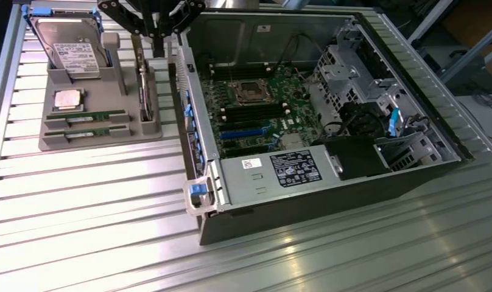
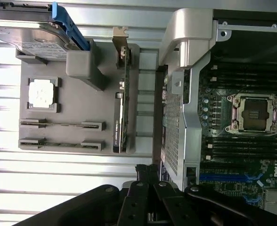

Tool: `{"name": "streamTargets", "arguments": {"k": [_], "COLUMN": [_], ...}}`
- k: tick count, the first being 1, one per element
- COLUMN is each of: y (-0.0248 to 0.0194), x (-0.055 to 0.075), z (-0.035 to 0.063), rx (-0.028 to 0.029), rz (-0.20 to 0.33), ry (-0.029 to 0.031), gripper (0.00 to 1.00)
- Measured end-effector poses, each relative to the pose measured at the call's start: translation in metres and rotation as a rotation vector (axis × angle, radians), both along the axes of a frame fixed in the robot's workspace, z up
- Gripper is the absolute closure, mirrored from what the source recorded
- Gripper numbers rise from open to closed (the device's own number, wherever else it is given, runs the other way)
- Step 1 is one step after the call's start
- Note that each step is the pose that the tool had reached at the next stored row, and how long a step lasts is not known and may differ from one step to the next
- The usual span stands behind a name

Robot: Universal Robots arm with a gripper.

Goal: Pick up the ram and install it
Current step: 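Reach for the ram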

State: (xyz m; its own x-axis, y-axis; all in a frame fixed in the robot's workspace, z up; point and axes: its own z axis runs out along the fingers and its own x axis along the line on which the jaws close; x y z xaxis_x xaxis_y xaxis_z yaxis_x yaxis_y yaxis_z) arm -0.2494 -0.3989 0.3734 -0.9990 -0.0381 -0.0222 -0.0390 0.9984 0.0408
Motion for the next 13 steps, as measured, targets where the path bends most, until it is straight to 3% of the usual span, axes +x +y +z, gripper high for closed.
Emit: {"name": "streamTargets", "arguments": {"k": [13], "y": [0.0000], "x": [-0.027], "z": [0.0000], "rx": [0.0000], "rz": [0.000], "ry": [-0.0001], "gripper": [0.89]}}
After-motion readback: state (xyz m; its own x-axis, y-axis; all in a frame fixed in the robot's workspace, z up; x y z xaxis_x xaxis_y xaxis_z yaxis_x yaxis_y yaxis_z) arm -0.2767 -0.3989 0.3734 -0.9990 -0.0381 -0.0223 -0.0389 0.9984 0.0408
